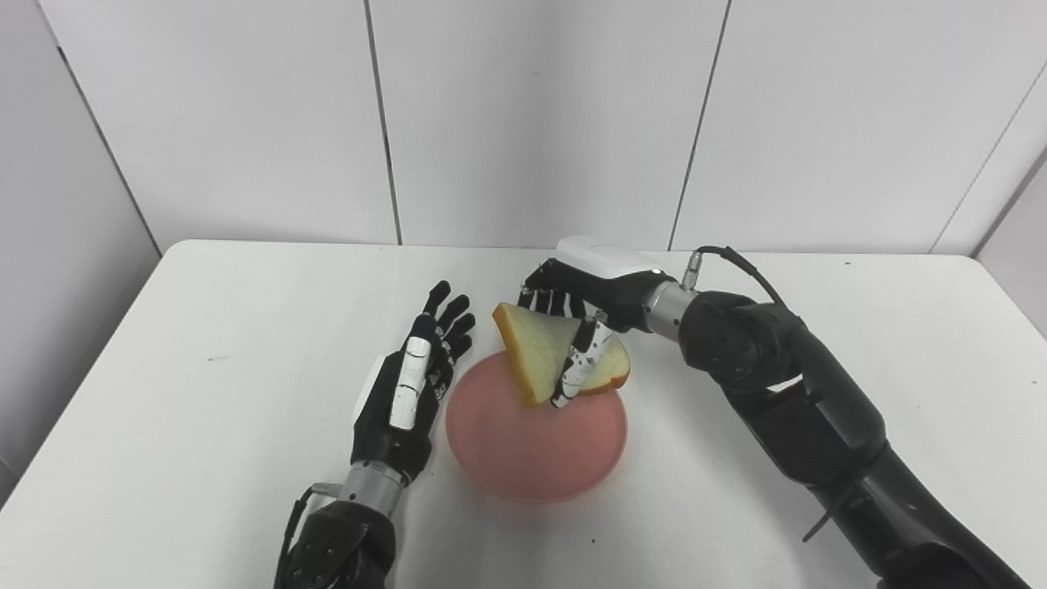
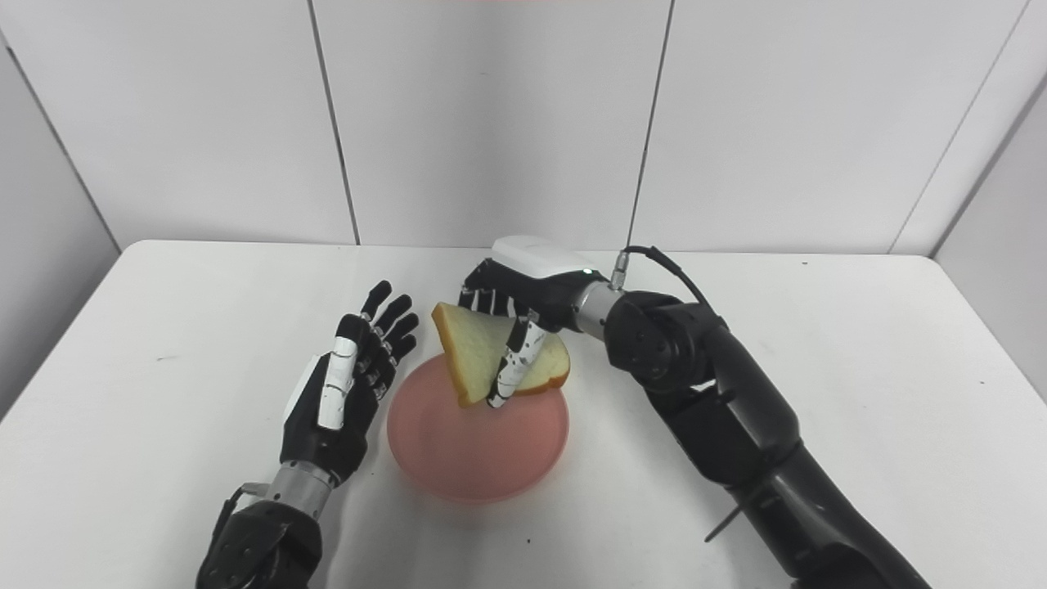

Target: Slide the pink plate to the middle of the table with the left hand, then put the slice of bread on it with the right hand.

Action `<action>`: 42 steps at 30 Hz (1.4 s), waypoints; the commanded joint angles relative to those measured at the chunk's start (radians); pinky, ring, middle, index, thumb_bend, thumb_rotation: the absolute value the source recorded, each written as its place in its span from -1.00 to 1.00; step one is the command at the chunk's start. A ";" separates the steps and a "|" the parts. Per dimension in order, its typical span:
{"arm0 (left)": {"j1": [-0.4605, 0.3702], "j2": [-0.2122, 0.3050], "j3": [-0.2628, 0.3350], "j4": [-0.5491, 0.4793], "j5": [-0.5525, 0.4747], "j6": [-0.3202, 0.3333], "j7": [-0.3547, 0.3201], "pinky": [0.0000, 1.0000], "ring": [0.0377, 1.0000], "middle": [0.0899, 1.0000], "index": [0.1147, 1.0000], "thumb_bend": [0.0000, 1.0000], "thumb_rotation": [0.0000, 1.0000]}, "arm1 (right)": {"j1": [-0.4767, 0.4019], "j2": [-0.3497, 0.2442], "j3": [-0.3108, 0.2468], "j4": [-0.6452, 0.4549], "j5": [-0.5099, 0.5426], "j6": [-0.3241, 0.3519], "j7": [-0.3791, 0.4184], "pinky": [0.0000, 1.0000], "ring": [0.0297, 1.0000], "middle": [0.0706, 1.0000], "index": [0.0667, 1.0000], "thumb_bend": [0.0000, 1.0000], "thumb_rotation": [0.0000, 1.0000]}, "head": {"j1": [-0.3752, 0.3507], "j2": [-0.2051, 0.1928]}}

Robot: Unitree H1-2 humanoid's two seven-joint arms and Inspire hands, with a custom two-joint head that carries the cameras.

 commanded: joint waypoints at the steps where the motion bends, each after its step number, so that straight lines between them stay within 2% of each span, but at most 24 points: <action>1: -0.044 -0.013 -0.002 -0.038 0.003 -0.018 0.004 0.95 0.89 0.90 0.91 0.51 0.78 | -0.032 0.007 0.002 0.001 0.001 -0.048 -0.012 -0.35 -0.29 -0.25 -0.02 0.05 -1.00 | 0.001 0.001; 8: -0.045 -0.008 0.004 -0.048 -0.011 0.000 0.004 0.97 0.91 0.91 0.92 0.55 0.77 | -0.015 0.025 0.041 0.023 -0.012 -0.036 0.005 -0.31 -0.23 -0.24 0.00 0.04 -1.00 | -0.006 0.006; 15: -0.047 -0.016 0.012 -0.056 -0.013 0.013 0.016 0.96 0.89 0.88 0.90 0.55 0.74 | -0.004 0.034 0.067 0.024 -0.056 -0.014 0.019 -0.14 -0.07 -0.15 -0.05 0.05 -1.00 | -0.008 0.008; 22: -0.046 -0.019 0.005 -0.062 0.004 0.011 0.028 0.94 0.89 0.88 0.90 0.57 0.76 | 0.020 0.047 0.061 0.047 -0.078 -0.057 -0.025 -0.13 -0.06 -0.11 -0.09 0.06 -1.00 | -0.004 0.013; 24: -0.045 -0.018 0.003 -0.060 0.006 0.003 0.026 0.94 0.89 0.88 0.90 0.57 0.78 | 0.023 0.052 0.060 0.058 -0.079 -0.068 -0.043 -0.07 -0.01 -0.09 -0.10 0.05 -1.00 | -0.003 0.013; 29: -0.045 -0.020 0.002 -0.063 0.007 0.006 0.033 0.92 0.87 0.87 0.88 0.57 0.77 | 0.031 0.066 0.059 0.069 -0.084 -0.076 -0.075 -0.10 -0.04 -0.12 -0.06 0.05 -1.00 | -0.003 0.013; 31: -0.046 -0.021 0.003 -0.061 0.003 0.003 0.032 0.92 0.88 0.87 0.88 0.58 0.76 | 0.036 0.069 0.061 0.067 -0.088 -0.079 -0.085 -0.24 -0.09 -0.11 -0.08 0.06 -1.00 | -0.001 0.013; 32: -0.047 -0.020 0.003 -0.060 0.001 0.002 0.031 0.92 0.88 0.87 0.88 0.58 0.76 | 0.037 0.068 0.062 0.061 -0.089 -0.077 -0.082 -0.25 -0.10 -0.11 -0.08 0.06 -1.00 | 0.000 0.013; 33: -0.047 -0.020 0.003 -0.060 0.000 0.001 0.030 0.92 0.88 0.87 0.89 0.57 0.76 | 0.038 0.068 0.062 0.057 -0.090 -0.076 -0.079 -0.30 -0.14 -0.10 0.30 0.10 -1.00 | 0.000 0.013; 34: -0.048 -0.019 0.002 -0.060 0.002 -0.003 0.030 0.92 0.88 0.88 0.89 0.57 0.76 | 0.037 0.064 0.066 0.047 -0.091 -0.069 -0.064 -0.32 -0.15 -0.10 0.43 0.12 -1.00 | 0.000 0.014; 35: -0.048 -0.019 0.002 -0.059 0.004 -0.005 0.029 0.92 0.88 0.88 0.89 0.57 0.76 | 0.037 0.062 0.068 0.040 -0.092 -0.064 -0.052 0.00 0.20 0.25 0.56 0.40 -0.77 | 0.000 0.014; 36: -0.047 -0.020 0.001 -0.061 0.006 -0.005 0.032 0.91 0.88 0.88 0.89 0.56 0.77 | 0.033 0.055 0.077 0.020 -0.099 -0.050 -0.024 0.17 0.39 0.43 0.63 0.55 -0.66 | 0.001 0.015; 37: -0.047 -0.020 0.001 -0.062 0.008 -0.005 0.033 0.90 0.88 0.88 0.89 0.56 0.77 | 0.030 0.050 0.083 0.006 -0.105 -0.039 -0.004 0.40 0.64 0.72 0.75 0.69 -0.50 | 0.001 0.015; 39: -0.046 -0.023 0.000 -0.067 0.009 -0.001 0.036 0.90 0.88 0.88 0.89 0.56 0.78 | 0.026 0.044 0.092 -0.024 -0.122 -0.015 0.036 0.64 0.87 0.95 0.86 0.81 -0.40 | 0.000 0.016; 42: -0.048 -0.023 0.001 -0.065 0.007 -0.004 0.035 0.90 0.88 0.88 0.89 0.55 0.79 | 0.026 0.035 0.096 -0.061 -0.150 -0.013 0.064 0.74 0.93 0.99 0.90 0.86 -0.37 | -0.002 0.017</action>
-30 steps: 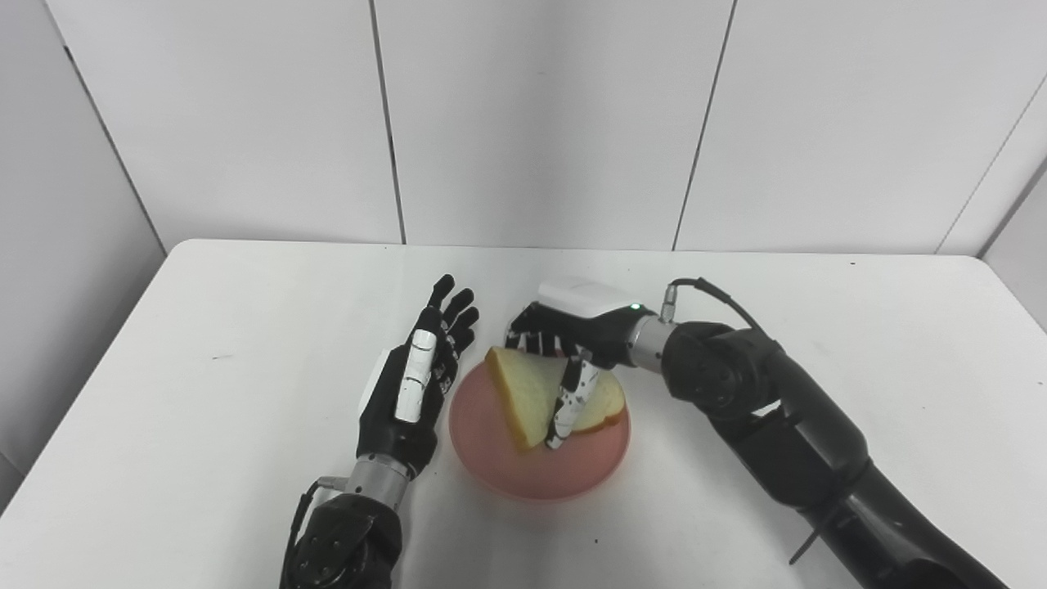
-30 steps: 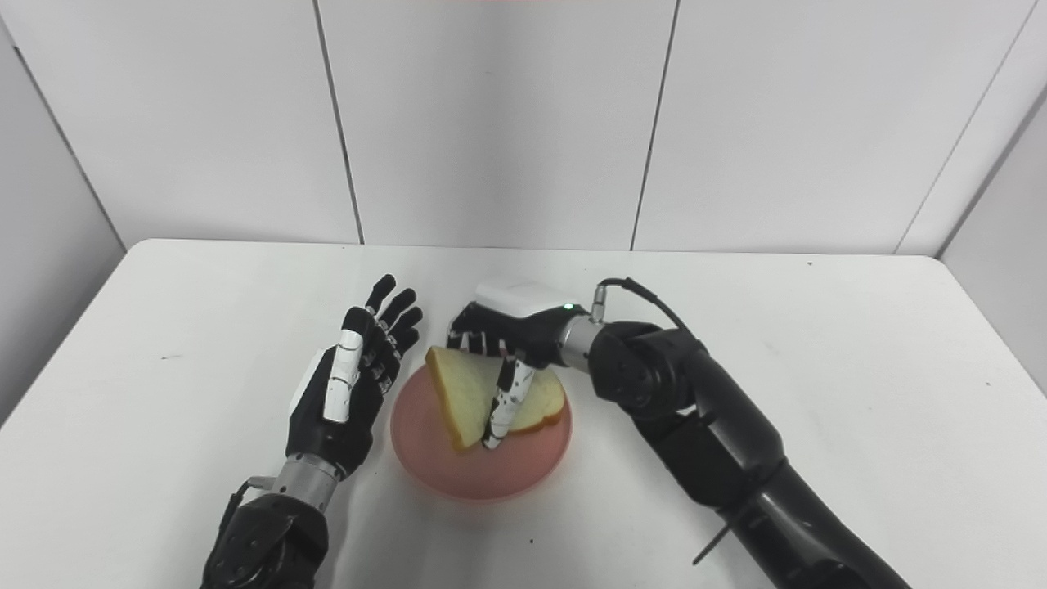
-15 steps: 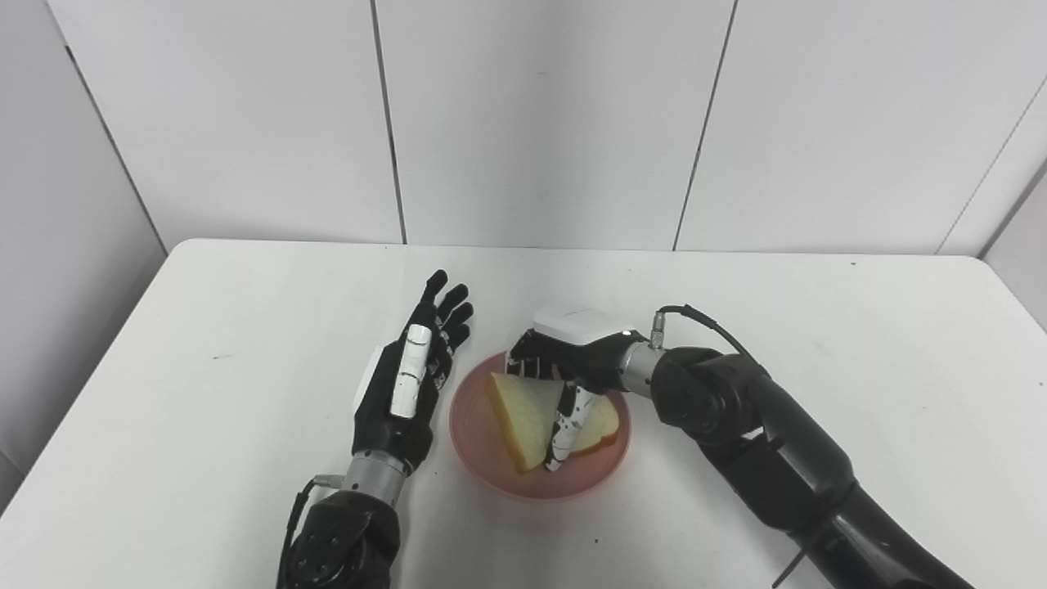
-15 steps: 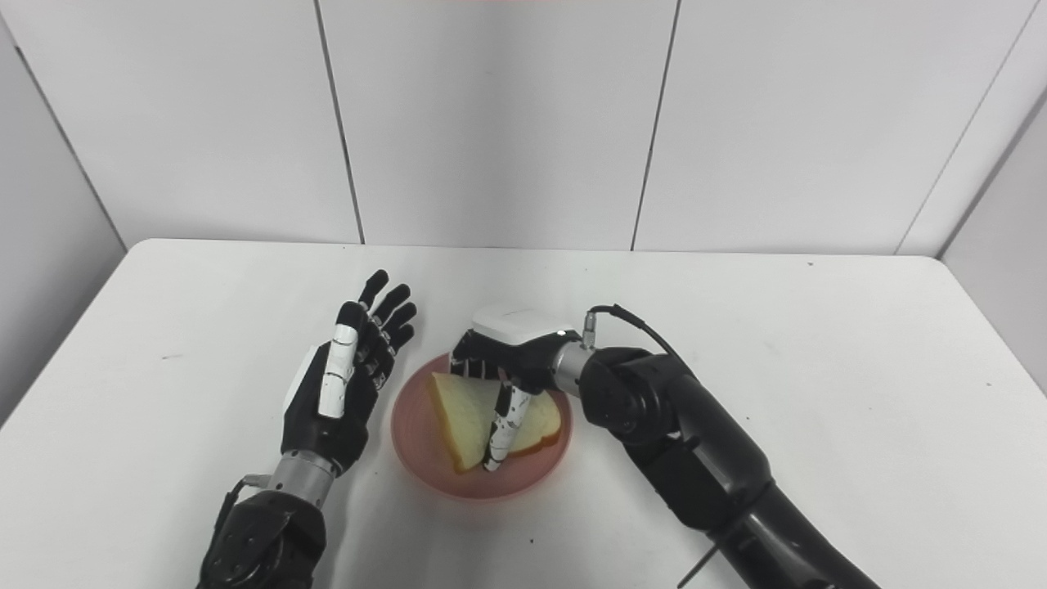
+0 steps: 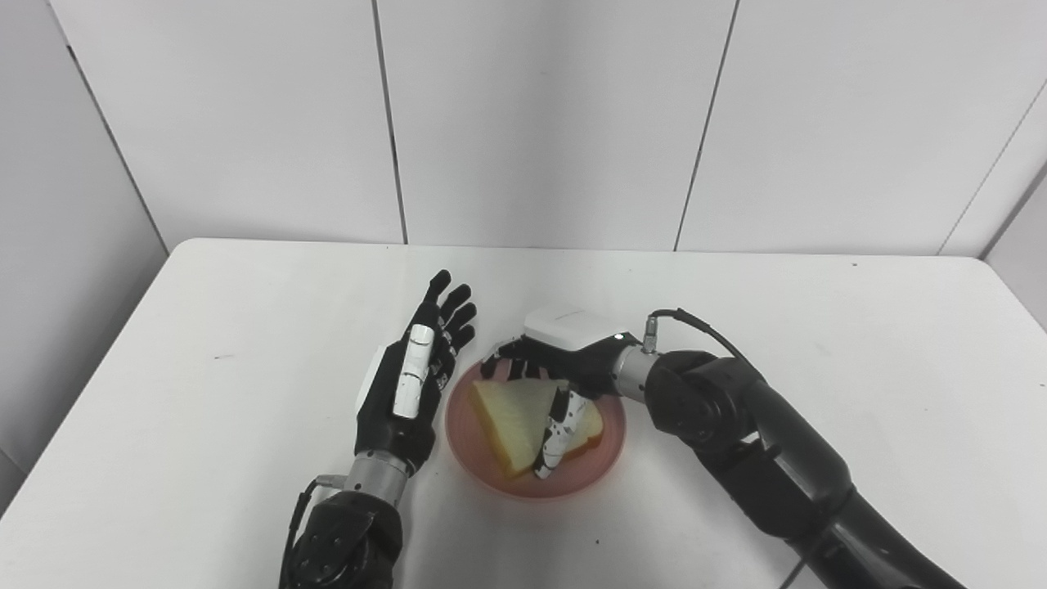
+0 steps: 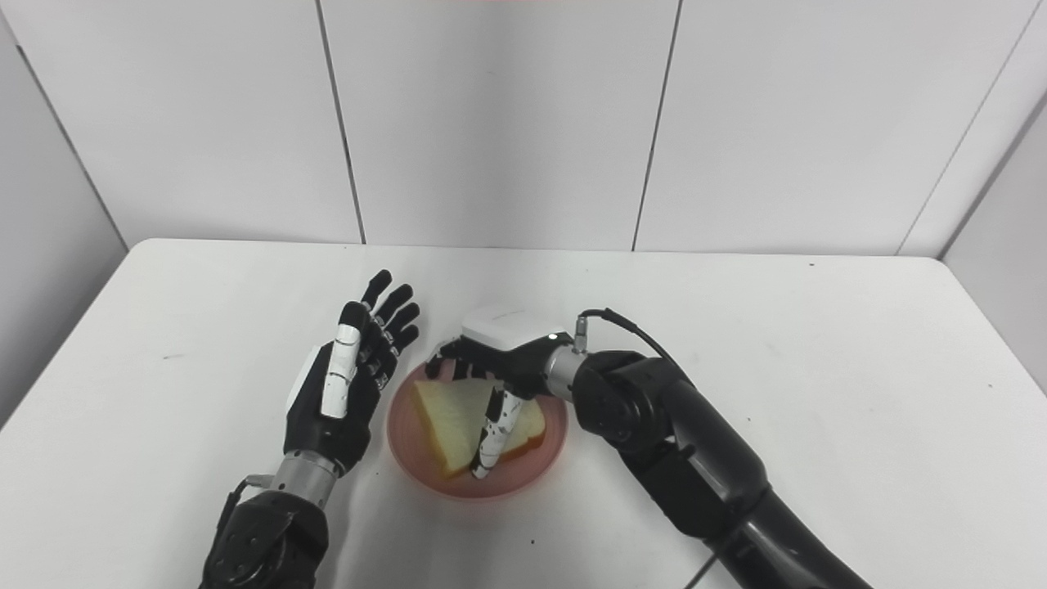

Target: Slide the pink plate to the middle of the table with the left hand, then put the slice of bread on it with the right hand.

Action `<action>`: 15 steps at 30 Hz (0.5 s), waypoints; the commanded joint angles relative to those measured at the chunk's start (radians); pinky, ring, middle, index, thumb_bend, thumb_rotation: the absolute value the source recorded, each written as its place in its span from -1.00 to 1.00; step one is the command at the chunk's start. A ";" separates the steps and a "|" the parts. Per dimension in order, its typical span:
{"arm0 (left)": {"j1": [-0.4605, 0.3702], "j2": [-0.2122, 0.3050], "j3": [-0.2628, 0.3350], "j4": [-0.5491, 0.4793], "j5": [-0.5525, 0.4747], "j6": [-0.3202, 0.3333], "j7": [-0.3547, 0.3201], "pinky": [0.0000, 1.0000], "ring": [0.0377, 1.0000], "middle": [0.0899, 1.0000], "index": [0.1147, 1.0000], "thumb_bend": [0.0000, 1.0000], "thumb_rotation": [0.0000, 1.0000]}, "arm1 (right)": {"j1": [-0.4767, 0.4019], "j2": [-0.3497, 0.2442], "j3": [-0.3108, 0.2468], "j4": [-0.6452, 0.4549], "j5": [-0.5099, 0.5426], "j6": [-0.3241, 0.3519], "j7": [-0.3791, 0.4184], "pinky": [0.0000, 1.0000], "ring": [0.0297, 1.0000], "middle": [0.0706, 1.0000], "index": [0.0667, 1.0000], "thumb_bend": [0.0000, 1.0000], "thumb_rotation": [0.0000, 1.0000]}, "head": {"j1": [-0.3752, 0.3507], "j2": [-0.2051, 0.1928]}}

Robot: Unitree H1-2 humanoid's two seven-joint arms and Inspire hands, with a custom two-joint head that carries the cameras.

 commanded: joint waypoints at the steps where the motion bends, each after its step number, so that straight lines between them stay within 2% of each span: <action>1: -0.038 -0.013 -0.004 -0.034 0.008 -0.035 0.004 0.89 0.88 0.87 0.89 0.55 0.79 | -0.044 -0.008 -0.007 -0.051 -0.021 0.015 0.018 0.77 0.95 1.00 0.91 0.88 -0.35 | 0.001 0.000; 4: -0.038 -0.016 -0.001 -0.036 0.010 -0.040 0.007 0.88 0.87 0.87 0.88 0.55 0.78 | -0.053 -0.015 -0.007 -0.084 -0.037 0.037 0.072 0.85 0.99 1.00 0.95 0.89 -0.29 | -0.001 0.001; 9: -0.035 -0.017 0.002 -0.045 0.007 -0.036 0.007 0.91 0.88 0.88 0.88 0.55 0.77 | -0.060 -0.017 -0.023 -0.133 -0.053 0.088 0.138 0.93 1.00 1.00 0.99 0.94 -0.31 | -0.004 0.002; 15: -0.034 -0.020 0.008 -0.046 0.017 -0.046 0.017 0.88 0.85 0.86 0.85 0.56 0.76 | -0.056 -0.031 -0.036 -0.164 -0.079 0.109 0.173 0.96 1.00 1.00 0.97 1.00 -0.31 | -0.007 0.000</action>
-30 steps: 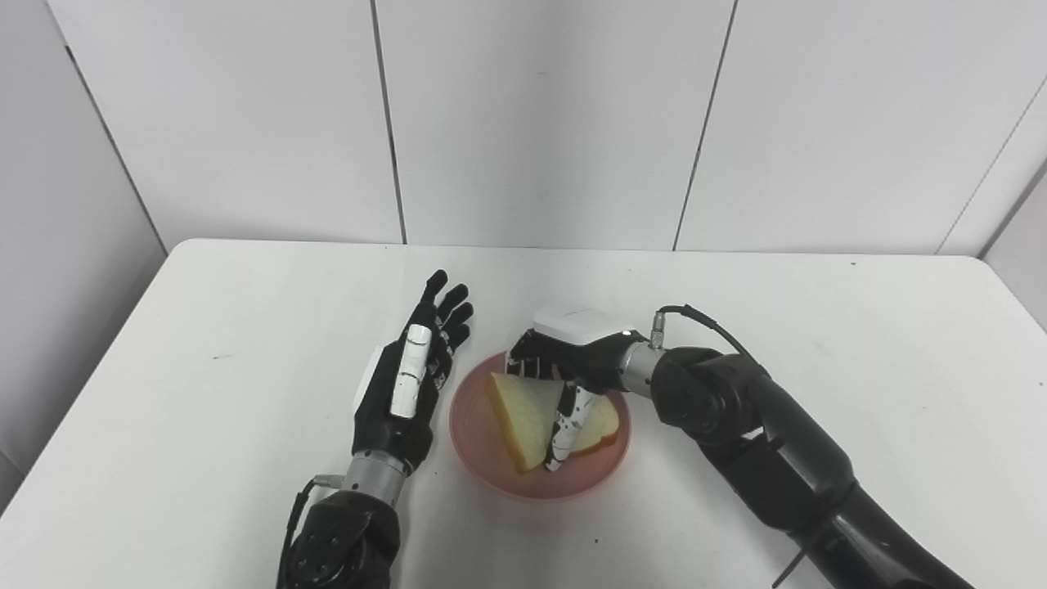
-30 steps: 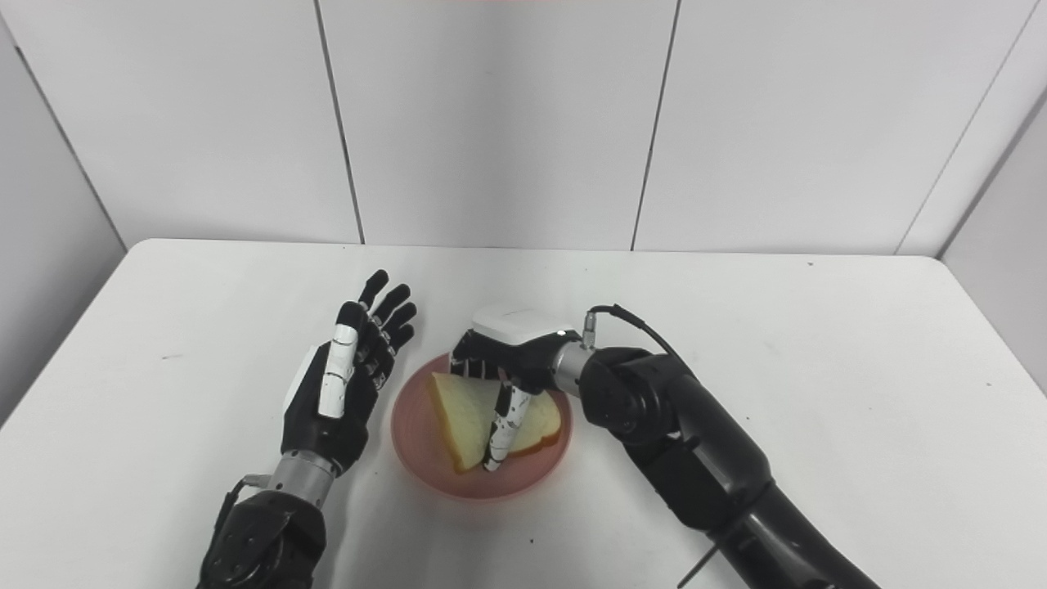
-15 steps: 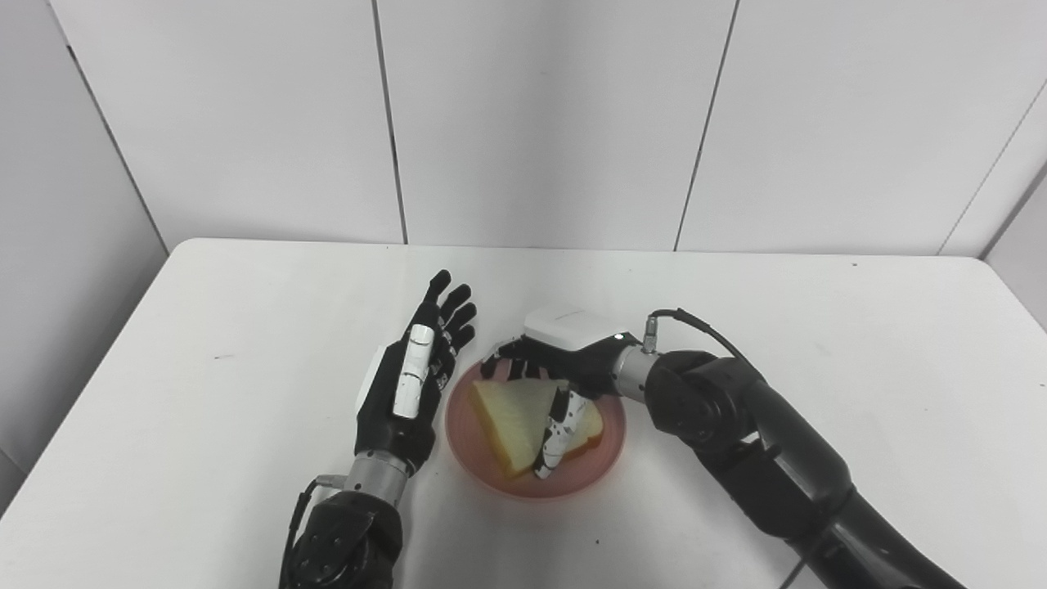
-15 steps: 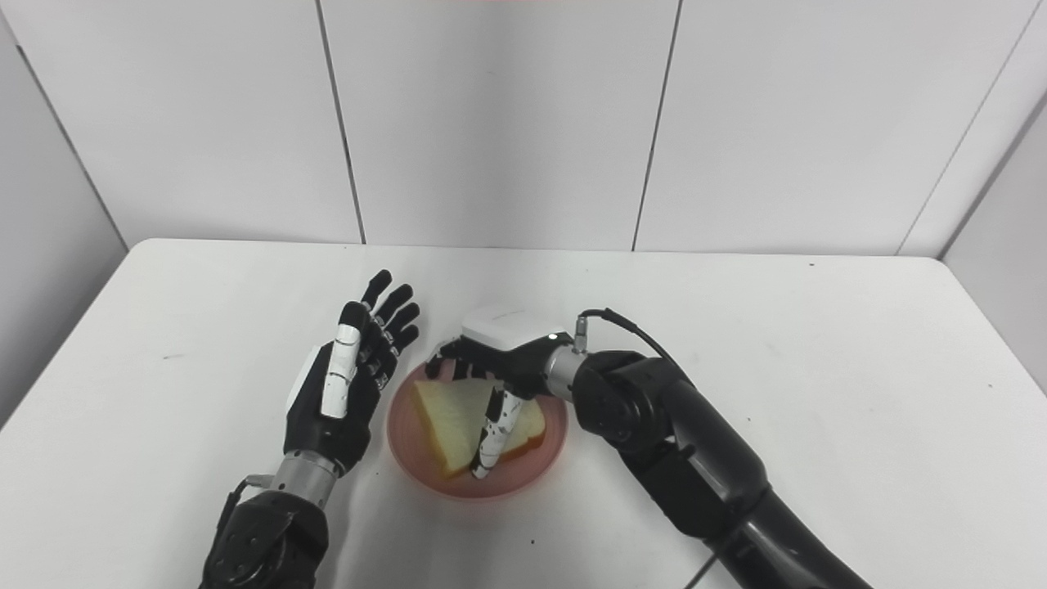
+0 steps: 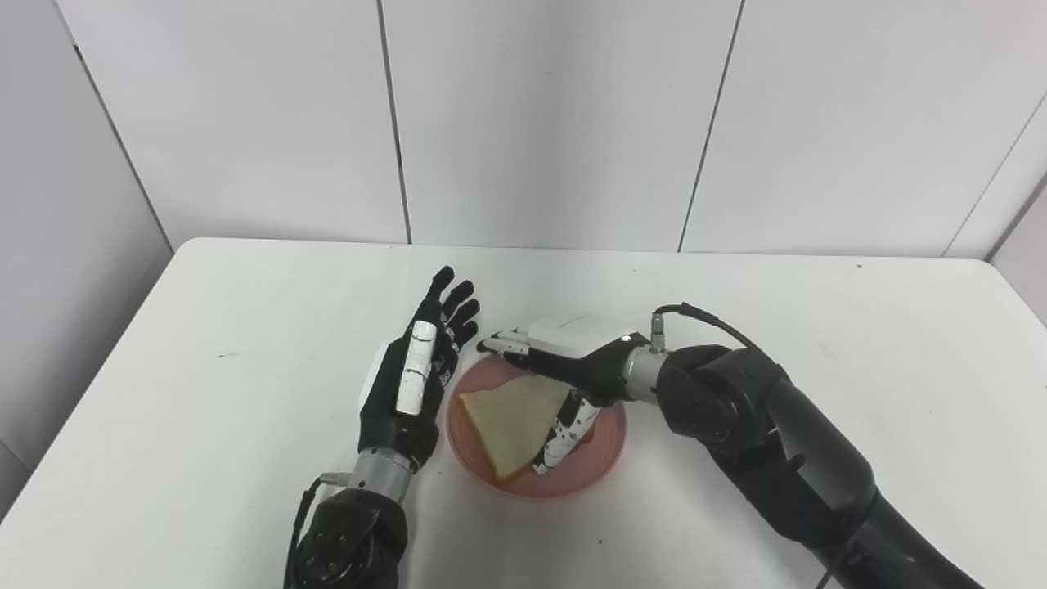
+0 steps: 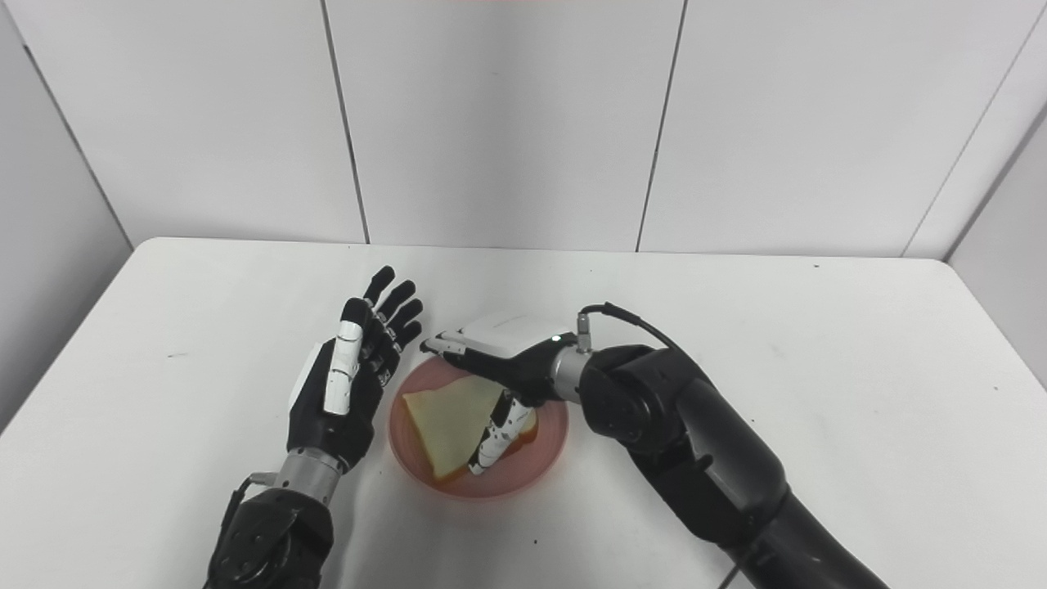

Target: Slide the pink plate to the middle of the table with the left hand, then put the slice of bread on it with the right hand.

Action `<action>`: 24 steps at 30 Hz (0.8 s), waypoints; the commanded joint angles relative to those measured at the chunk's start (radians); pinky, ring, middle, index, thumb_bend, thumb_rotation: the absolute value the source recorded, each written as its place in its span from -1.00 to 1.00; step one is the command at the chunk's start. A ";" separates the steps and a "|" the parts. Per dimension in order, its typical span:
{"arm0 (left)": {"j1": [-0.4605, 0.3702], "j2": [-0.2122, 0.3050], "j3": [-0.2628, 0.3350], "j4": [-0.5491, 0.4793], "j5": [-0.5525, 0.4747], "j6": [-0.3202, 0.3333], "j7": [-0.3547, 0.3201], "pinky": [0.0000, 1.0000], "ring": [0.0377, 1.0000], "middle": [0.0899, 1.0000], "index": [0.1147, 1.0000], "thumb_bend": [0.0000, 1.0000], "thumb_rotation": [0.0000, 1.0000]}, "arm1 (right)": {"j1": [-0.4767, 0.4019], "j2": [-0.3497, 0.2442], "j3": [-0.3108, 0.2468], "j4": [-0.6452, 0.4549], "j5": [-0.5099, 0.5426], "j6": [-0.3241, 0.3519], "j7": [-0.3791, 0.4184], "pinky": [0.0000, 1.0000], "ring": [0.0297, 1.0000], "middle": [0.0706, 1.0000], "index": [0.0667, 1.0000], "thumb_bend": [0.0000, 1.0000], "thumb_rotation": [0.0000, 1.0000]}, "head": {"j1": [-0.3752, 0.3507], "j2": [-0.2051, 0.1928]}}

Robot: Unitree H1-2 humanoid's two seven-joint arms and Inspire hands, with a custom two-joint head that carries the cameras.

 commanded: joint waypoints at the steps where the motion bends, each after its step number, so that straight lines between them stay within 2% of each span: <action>1: -0.033 -0.009 -0.002 -0.040 0.004 -0.047 0.002 0.88 0.85 0.86 0.85 0.56 0.76 | -0.051 -0.013 -0.023 -0.037 -0.020 0.036 0.012 0.96 1.00 1.00 0.97 1.00 -0.31 | -0.002 -0.002; 5: -0.031 -0.007 -0.001 -0.041 0.007 -0.050 0.004 0.87 0.83 0.85 0.85 0.57 0.74 | -0.047 -0.028 -0.040 -0.069 -0.031 0.067 0.044 0.98 1.00 1.00 0.98 1.00 -0.24 | -0.005 -0.002; 9: -0.029 -0.003 0.001 -0.044 0.010 -0.046 0.006 0.87 0.82 0.84 0.84 0.58 0.74 | -0.032 -0.039 -0.088 -0.106 0.000 0.101 0.051 0.98 1.00 1.00 0.99 1.00 -0.23 | -0.009 -0.005; 10: -0.029 -0.001 0.001 -0.043 0.012 -0.050 0.005 0.87 0.82 0.84 0.84 0.58 0.74 | -0.017 -0.042 -0.118 -0.130 0.018 0.113 0.037 0.98 1.00 1.00 0.99 1.00 -0.22 | -0.010 -0.006; 11: -0.028 0.000 0.002 -0.042 0.013 -0.052 0.005 0.87 0.82 0.84 0.84 0.58 0.75 | -0.006 -0.045 -0.139 -0.146 0.031 0.121 0.026 0.87 1.00 1.00 0.99 1.00 -0.21 | -0.010 -0.006; 12: -0.029 0.004 0.003 -0.038 0.011 -0.058 0.001 0.87 0.82 0.84 0.85 0.58 0.75 | 0.012 -0.046 -0.177 -0.163 0.065 0.128 0.007 0.84 1.00 1.00 0.99 1.00 -0.21 | -0.016 -0.008; 17: -0.028 0.013 0.011 -0.031 0.008 -0.068 -0.002 0.86 0.83 0.85 0.85 0.59 0.75 | 0.095 -0.028 -0.322 -0.192 0.189 0.157 -0.076 0.91 1.00 1.00 1.00 1.00 -0.12 | -0.024 -0.014; 18: -0.027 0.014 0.014 -0.030 0.007 -0.068 0.001 0.85 0.82 0.84 0.84 0.59 0.74 | 0.123 -0.020 -0.345 -0.195 0.198 0.155 -0.115 0.91 1.00 1.00 1.00 1.00 -0.03 | -0.026 -0.016; 20: -0.027 0.018 0.017 -0.028 0.012 -0.068 0.005 0.85 0.82 0.83 0.83 0.60 0.74 | 0.167 -0.009 -0.371 -0.205 0.195 0.156 -0.178 0.77 0.96 1.00 1.00 0.93 0.30 | -0.030 -0.018; 21: -0.028 0.021 0.019 -0.025 0.013 -0.071 0.004 0.85 0.82 0.83 0.83 0.60 0.74 | 0.188 0.002 -0.386 -0.210 0.197 0.170 -0.204 0.73 0.95 1.00 1.00 0.91 0.38 | -0.031 -0.019; 24: -0.031 0.034 0.025 -0.013 0.021 -0.084 0.006 0.86 0.82 0.84 0.84 0.61 0.74 | 0.261 0.067 -0.467 -0.216 0.265 0.205 -0.306 0.74 0.95 1.00 1.00 0.83 0.89 | -0.036 -0.025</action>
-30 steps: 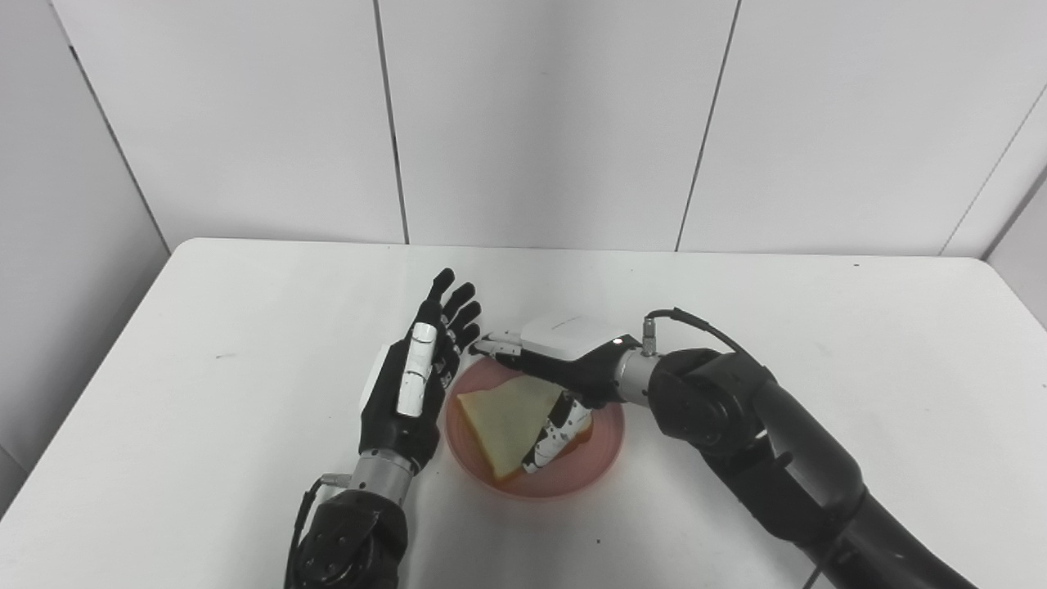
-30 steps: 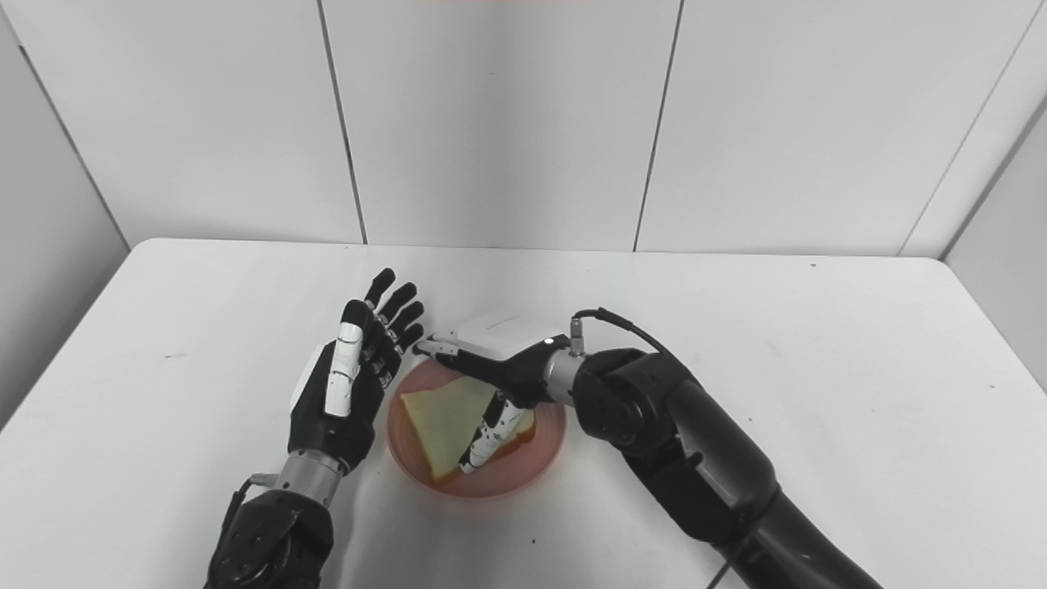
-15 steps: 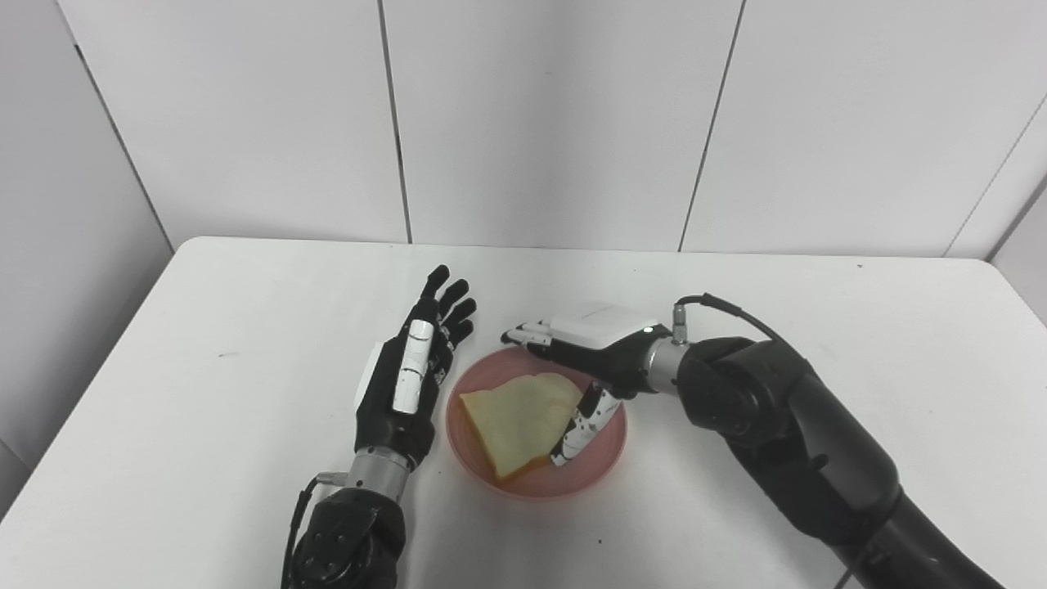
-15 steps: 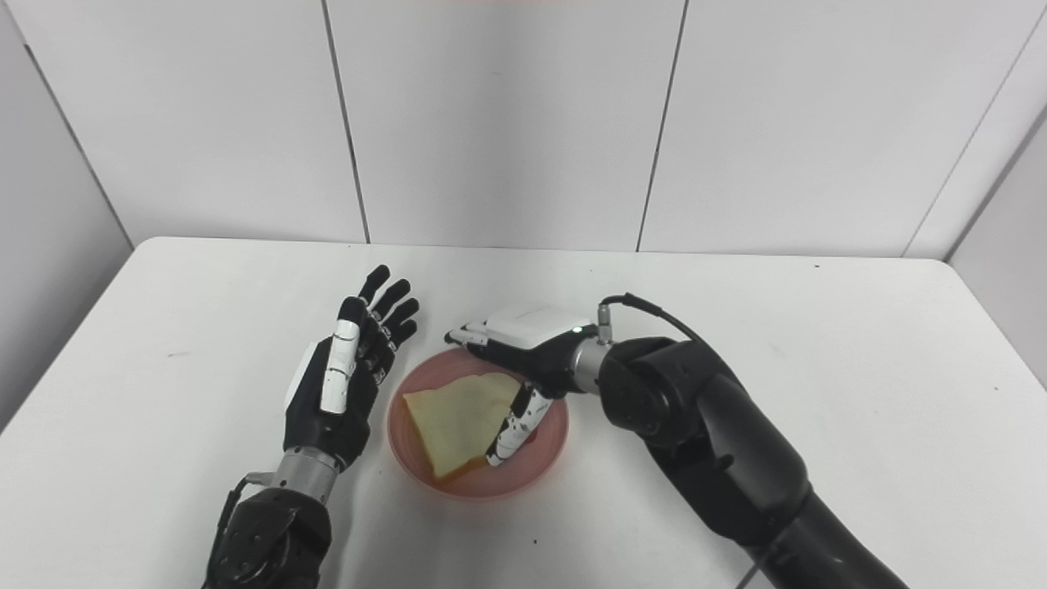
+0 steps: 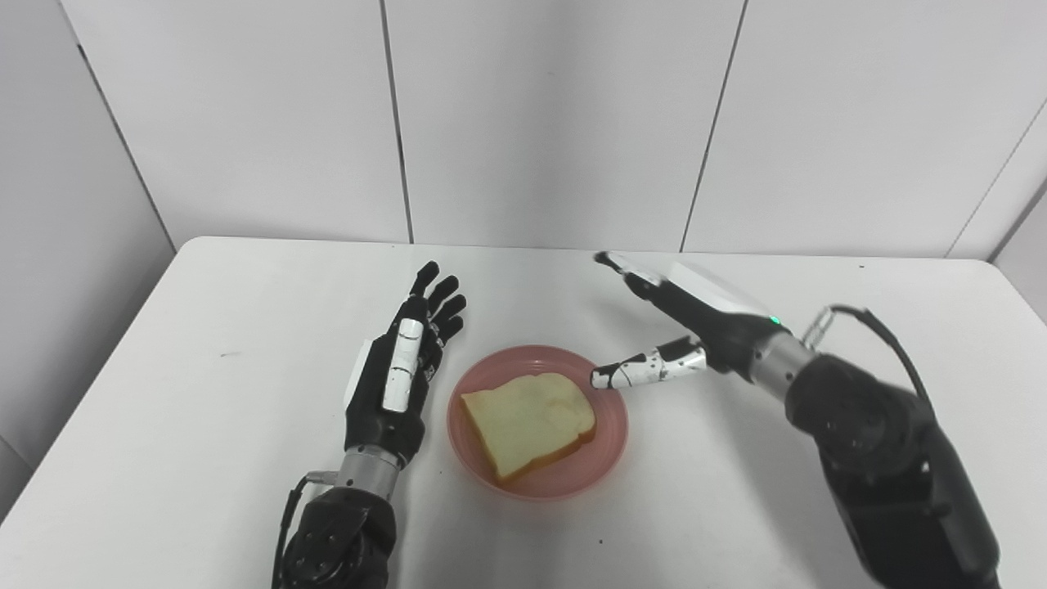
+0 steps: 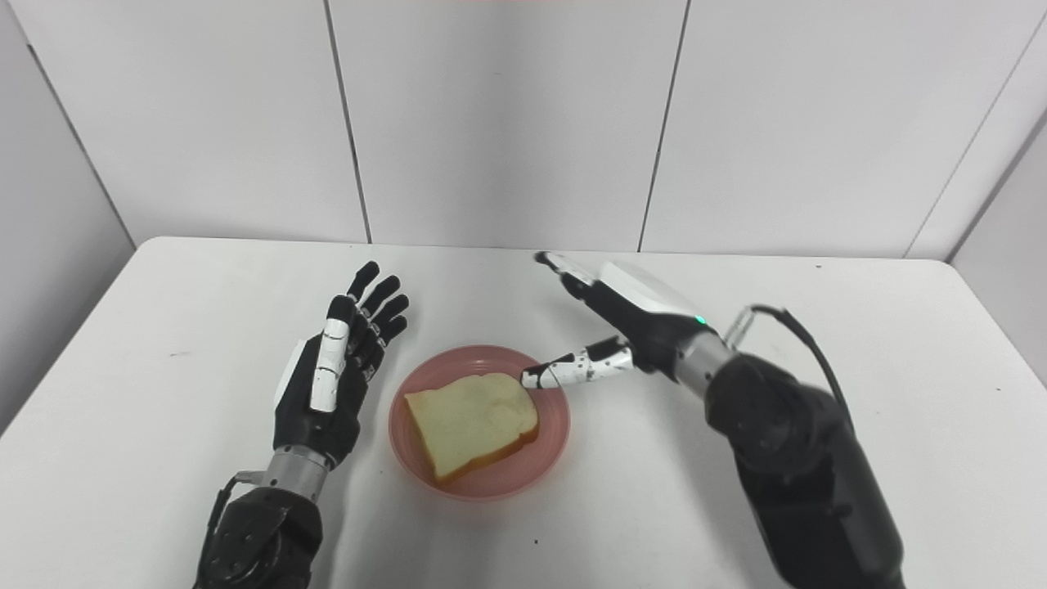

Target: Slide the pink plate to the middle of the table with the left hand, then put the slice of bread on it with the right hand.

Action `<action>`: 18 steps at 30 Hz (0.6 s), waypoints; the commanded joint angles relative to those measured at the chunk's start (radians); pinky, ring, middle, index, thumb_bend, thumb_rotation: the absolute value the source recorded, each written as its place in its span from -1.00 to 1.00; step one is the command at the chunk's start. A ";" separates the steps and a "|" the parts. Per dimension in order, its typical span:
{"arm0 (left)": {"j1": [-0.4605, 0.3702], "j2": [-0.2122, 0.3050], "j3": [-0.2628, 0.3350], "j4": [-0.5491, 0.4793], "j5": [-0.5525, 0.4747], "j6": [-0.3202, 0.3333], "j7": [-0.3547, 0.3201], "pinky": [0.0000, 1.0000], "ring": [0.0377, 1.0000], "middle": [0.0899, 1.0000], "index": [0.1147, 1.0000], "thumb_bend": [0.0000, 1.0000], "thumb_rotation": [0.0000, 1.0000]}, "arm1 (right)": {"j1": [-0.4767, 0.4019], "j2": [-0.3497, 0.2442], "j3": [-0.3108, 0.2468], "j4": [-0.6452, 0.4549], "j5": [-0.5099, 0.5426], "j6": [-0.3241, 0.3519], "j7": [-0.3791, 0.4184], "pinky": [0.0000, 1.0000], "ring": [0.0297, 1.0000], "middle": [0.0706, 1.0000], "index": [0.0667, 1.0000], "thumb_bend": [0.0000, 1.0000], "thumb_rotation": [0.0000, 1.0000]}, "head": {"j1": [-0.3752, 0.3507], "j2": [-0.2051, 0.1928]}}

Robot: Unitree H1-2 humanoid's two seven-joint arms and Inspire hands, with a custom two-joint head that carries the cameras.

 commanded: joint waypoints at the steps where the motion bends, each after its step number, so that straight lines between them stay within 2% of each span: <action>1: -0.031 0.011 0.007 -0.016 0.020 -0.051 0.006 0.87 0.83 0.85 0.85 0.62 0.74 | 0.008 0.059 -0.074 -0.036 0.088 -0.015 -0.117 0.77 0.96 1.00 1.00 0.77 0.96 | 0.001 0.001; 3: -0.031 0.016 0.009 -0.014 0.027 -0.052 0.008 0.89 0.85 0.86 0.86 0.62 0.75 | 0.040 0.094 -0.112 -0.028 0.148 -0.051 -0.169 0.85 0.99 1.00 1.00 0.61 0.99 | -0.002 -0.004; 4: -0.029 0.018 0.010 -0.013 0.032 -0.056 0.010 0.89 0.85 0.87 0.86 0.62 0.75 | 0.064 0.126 -0.136 -0.017 0.185 -0.080 -0.212 0.87 0.99 1.00 1.00 0.57 0.99 | -0.003 -0.014; 6: -0.024 0.024 0.012 -0.015 0.038 -0.062 0.013 0.91 0.87 0.89 0.88 0.64 0.76 | 0.104 0.218 -0.203 0.008 0.292 -0.112 -0.298 0.95 0.99 1.00 1.00 0.32 1.00 | -0.006 -0.018; 9: -0.016 0.032 0.011 -0.022 0.039 -0.067 0.011 0.92 0.88 0.91 0.90 0.65 0.77 | 0.147 0.305 -0.267 0.046 0.433 -0.150 -0.364 0.99 1.00 1.00 1.00 0.19 1.00 | -0.015 -0.023; 13: -0.014 0.044 0.004 -0.009 0.055 -0.097 0.006 0.93 0.90 0.93 0.92 0.64 0.79 | 0.186 0.337 -0.258 0.051 0.481 -0.187 -0.410 1.00 1.00 1.00 1.00 0.07 1.00 | -0.021 -0.024; 18: -0.009 0.053 0.000 -0.007 0.059 -0.107 0.002 0.92 0.90 0.94 0.93 0.65 0.79 | 0.222 0.349 -0.230 0.032 0.510 -0.227 -0.456 1.00 1.00 1.00 1.00 -0.04 1.00 | -0.025 -0.026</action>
